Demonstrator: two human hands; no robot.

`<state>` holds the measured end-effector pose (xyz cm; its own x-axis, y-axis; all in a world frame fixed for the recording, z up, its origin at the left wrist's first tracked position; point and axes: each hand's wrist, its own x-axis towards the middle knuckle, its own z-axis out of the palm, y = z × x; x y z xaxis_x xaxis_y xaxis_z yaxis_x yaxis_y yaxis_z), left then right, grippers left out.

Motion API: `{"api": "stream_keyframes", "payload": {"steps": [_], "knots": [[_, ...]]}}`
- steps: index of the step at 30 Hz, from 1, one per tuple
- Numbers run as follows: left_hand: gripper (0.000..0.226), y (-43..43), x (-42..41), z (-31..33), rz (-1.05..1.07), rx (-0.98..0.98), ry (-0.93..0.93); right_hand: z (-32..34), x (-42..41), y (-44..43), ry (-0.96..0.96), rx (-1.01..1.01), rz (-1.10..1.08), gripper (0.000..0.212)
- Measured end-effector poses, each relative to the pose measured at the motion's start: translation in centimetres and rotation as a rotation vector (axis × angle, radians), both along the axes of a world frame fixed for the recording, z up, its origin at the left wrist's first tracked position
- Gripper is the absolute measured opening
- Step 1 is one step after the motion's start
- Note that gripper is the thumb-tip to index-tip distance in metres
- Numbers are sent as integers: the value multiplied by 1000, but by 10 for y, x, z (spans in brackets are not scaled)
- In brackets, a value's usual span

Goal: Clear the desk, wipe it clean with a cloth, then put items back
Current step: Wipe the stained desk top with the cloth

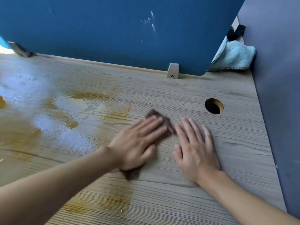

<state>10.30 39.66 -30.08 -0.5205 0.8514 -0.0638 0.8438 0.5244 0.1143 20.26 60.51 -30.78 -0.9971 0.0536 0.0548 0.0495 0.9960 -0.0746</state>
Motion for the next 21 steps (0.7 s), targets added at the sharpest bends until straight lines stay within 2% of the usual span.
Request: {"api": "stream_keyframes", "payload": {"steps": [3, 4, 6, 9, 12, 14, 17, 18, 19, 21], "knots": [[69, 21, -38, 0, 439, -17, 18, 1, 1, -1, -12, 5, -8, 67], [69, 26, -37, -1, 500, -17, 8, 0, 1, 0, -10, 7, -9, 67], [69, 25, -12, 0, 444, 4, 25, 0, 0, 0, -15, 2, -6, 67], [66, 4, 49, 4, 142, 30, 28, 1, 0, -1, -12, -3, -7, 66], [64, -13, 41, 5, -64, 5, -54, 1, 0, -1, -11, -1, -5, 66], [64, -6, 6, 3, 54, 10, -21, 0, 0, 0, -16, 5, 0, 66], [68, 14, -31, 2, 501, 3, 6, 0, 1, 0, -29, 15, -9, 67], [69, 18, -27, 0, 545, -1, 7, 0, 1, 0, -29, 15, -12, 67], [69, 19, -15, 0, 515, 7, 22, 0, 1, 0, -29, 12, -12, 67], [68, 10, 29, 3, 296, 24, 31, -1, 0, 0, -27, 0, -7, 67]]}}
